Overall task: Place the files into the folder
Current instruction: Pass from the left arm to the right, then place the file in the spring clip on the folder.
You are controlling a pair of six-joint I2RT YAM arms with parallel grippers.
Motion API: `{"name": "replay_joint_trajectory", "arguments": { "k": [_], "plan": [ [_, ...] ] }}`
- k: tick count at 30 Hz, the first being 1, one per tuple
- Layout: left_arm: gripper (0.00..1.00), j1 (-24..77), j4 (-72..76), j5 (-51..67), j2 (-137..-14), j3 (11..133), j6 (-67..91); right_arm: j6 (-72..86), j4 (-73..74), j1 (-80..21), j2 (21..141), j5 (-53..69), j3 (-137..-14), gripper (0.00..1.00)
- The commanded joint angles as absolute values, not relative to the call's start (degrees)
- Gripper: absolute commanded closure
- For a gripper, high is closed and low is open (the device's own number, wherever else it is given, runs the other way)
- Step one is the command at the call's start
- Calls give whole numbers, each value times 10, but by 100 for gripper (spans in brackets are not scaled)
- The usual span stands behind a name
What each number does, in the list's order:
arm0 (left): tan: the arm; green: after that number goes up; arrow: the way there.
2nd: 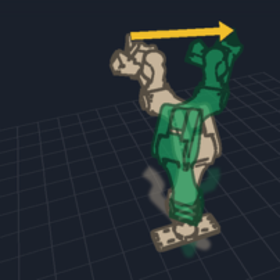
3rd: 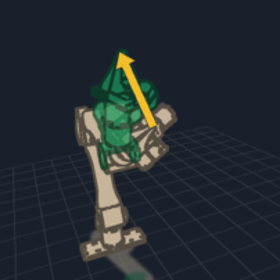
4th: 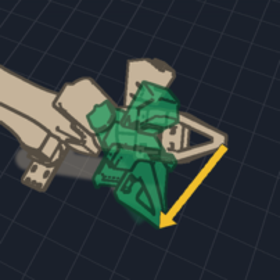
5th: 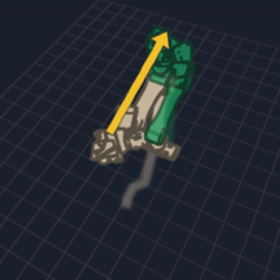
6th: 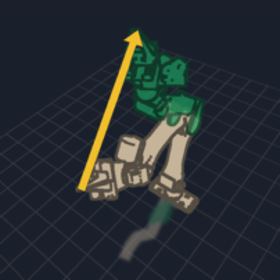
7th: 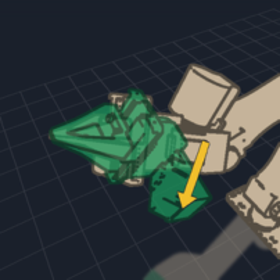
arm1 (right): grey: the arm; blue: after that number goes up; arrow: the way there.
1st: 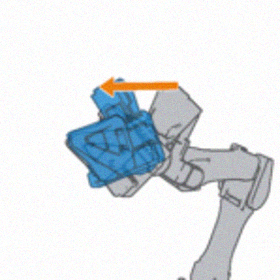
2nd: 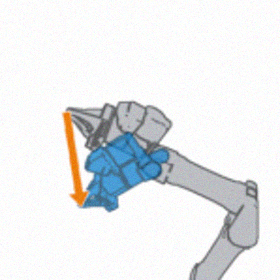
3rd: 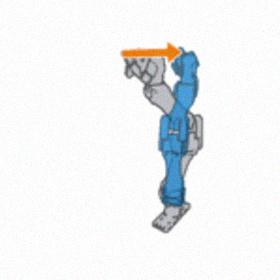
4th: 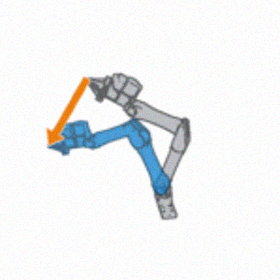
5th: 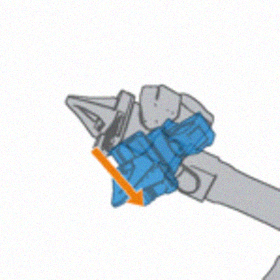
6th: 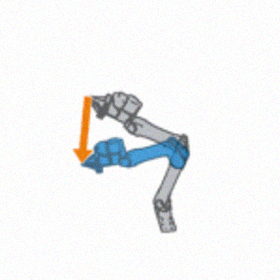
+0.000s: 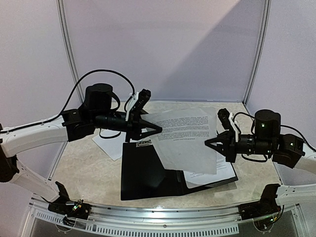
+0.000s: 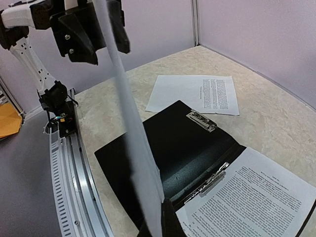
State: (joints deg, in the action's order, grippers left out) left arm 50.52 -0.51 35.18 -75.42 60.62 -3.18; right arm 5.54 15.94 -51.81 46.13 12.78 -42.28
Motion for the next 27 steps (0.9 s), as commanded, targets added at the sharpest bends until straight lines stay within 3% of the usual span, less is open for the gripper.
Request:
{"name": "replay_joint_trajectory", "arguments": {
  "k": [1,4,10,17,27],
  "plan": [
    [51,513,-63,276,-794,639,-6,103,210,-519,462,79,-459,100],
    [40,511,-69,188,-802,631,-4,135,366,-481,523,27,-588,100],
    [36,500,-84,94,-821,624,-2,142,566,-341,636,101,-754,100],
    [36,494,-116,-14,-848,631,6,158,629,-231,710,190,-744,100],
    [37,479,-129,-100,-859,632,8,196,662,-226,724,277,-778,100]
  ]
}}
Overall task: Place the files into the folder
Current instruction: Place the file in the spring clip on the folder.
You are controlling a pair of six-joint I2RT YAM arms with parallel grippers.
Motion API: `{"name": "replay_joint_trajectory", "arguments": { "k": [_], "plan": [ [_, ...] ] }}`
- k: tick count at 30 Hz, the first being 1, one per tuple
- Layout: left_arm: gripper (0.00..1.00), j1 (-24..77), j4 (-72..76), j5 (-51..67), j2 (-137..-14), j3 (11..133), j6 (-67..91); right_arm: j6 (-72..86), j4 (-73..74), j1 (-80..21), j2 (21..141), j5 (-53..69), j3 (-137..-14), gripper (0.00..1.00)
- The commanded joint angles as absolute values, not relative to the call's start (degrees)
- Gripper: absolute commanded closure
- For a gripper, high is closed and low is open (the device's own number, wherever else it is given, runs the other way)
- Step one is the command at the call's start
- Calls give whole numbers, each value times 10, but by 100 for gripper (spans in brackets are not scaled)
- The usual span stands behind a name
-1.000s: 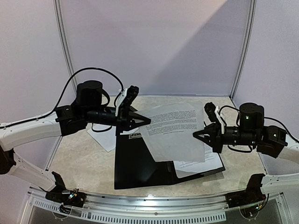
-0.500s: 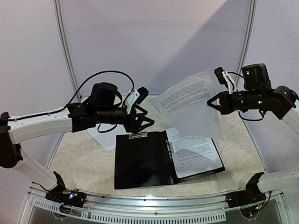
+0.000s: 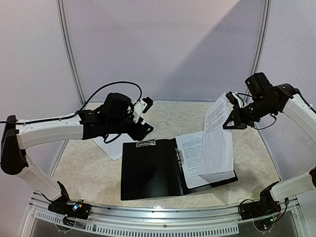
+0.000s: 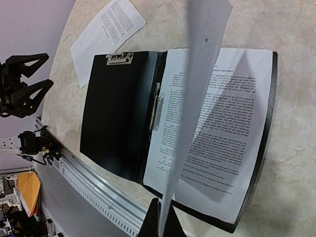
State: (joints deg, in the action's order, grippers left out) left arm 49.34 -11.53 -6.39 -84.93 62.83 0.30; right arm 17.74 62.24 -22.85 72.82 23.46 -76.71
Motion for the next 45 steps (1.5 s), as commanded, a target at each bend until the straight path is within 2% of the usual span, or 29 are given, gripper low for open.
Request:
{"name": "replay_joint_trajectory", "arguments": {
  "k": [1,6,14,22,35,45],
  "plan": [
    [37,476,-130,-94,-860,634,11,194,673,-226,728,278,-773,100],
    [37,469,-133,-77,-865,639,20,178,671,-227,764,269,-718,100],
    [38,468,-138,-64,-879,641,22,153,637,-226,860,112,-724,100],
    [38,467,-152,-40,-902,652,22,118,632,-227,953,75,-765,100],
    [39,465,-154,-26,-913,656,18,83,606,-255,993,22,-783,100],
    [39,464,-157,-24,-915,656,17,95,603,-272,1015,71,-798,100]
  ]
}}
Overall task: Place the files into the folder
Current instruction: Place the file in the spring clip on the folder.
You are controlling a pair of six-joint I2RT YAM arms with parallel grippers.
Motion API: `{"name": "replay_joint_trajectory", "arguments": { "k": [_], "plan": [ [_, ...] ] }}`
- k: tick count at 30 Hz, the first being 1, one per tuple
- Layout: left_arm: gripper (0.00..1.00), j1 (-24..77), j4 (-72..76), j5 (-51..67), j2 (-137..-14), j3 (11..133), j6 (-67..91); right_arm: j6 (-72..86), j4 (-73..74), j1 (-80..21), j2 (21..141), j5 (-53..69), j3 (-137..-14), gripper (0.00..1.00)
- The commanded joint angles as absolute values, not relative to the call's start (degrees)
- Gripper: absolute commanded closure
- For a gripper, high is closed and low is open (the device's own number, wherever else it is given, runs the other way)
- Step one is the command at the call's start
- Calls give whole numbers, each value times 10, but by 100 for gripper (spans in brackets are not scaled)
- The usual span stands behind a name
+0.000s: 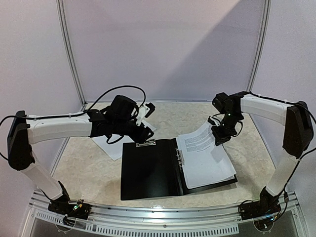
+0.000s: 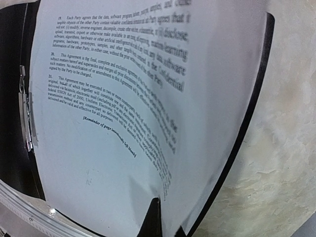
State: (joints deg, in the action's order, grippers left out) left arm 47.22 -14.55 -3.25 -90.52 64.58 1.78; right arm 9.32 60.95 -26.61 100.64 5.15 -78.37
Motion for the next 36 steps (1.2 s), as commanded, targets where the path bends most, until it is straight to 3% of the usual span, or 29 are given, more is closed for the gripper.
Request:
{"name": "replay_joint_trajectory", "arguments": {
  "k": [1,25,36],
  "plan": [
    [39,463,-157,-23,-915,657,17,97,602,-273,1015,74,-798,100],
    [39,459,-160,-13,-922,658,17,79,619,-292,1032,48,-815,100],
    [39,456,-163,-7,-925,661,18,104,636,-293,1028,53,-816,88]
  ]
}}
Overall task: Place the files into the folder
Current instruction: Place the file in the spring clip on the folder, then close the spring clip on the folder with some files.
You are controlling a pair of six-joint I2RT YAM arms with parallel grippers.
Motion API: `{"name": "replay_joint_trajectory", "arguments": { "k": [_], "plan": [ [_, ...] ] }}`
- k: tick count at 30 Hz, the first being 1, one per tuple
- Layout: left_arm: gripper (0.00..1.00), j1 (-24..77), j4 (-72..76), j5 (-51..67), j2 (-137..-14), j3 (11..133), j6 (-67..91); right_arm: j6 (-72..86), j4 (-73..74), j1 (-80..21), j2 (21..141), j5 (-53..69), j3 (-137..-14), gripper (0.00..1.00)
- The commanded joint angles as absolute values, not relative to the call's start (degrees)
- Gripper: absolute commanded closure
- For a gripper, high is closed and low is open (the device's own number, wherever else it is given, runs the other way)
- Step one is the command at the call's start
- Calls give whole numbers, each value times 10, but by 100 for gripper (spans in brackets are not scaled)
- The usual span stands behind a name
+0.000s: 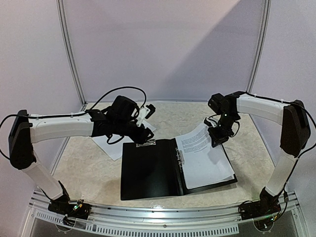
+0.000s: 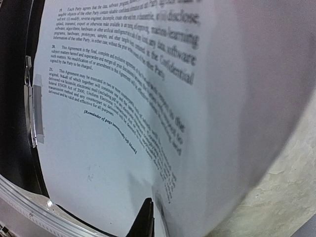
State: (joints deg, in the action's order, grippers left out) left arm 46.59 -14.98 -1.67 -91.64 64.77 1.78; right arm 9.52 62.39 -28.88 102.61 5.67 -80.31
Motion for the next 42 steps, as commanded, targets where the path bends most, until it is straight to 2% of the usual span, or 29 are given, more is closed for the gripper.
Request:
{"name": "replay_joint_trajectory", "arguments": {
  "k": [1,6,10,12,15,24,27,29,32,35,36,40,42],
  "plan": [
    [39,456,-163,-6,-924,661,18,104,636,-292,1028,51,-816,86],
    [39,455,-163,-6,-925,660,19,108,651,-293,1031,44,-829,74],
    [38,454,-165,-18,-927,659,23,115,687,-298,1027,15,-847,50],
    [36,455,-163,-23,-926,658,25,127,702,-299,1019,5,-852,34],
    [36,454,-160,-28,-926,656,26,141,715,-301,1005,4,-854,21],
    [36,448,-152,-13,-953,664,36,148,753,-305,957,-66,-885,18],
    [36,450,-129,48,-973,674,61,140,694,-305,931,-47,-873,18],
    [32,455,-131,71,-995,699,93,136,620,-305,906,-35,-836,17],
    [31,463,-103,99,-1022,718,137,127,469,-303,852,23,-743,21],
    [31,474,-42,103,-1040,712,162,139,362,-303,825,110,-675,33],
    [31,477,-25,103,-1048,711,167,145,340,-303,822,127,-659,39],
    [31,480,43,129,-1093,713,188,184,222,-303,816,208,-586,74],
    [31,480,67,143,-1115,712,199,206,164,-303,819,250,-549,86]
  ]
}}
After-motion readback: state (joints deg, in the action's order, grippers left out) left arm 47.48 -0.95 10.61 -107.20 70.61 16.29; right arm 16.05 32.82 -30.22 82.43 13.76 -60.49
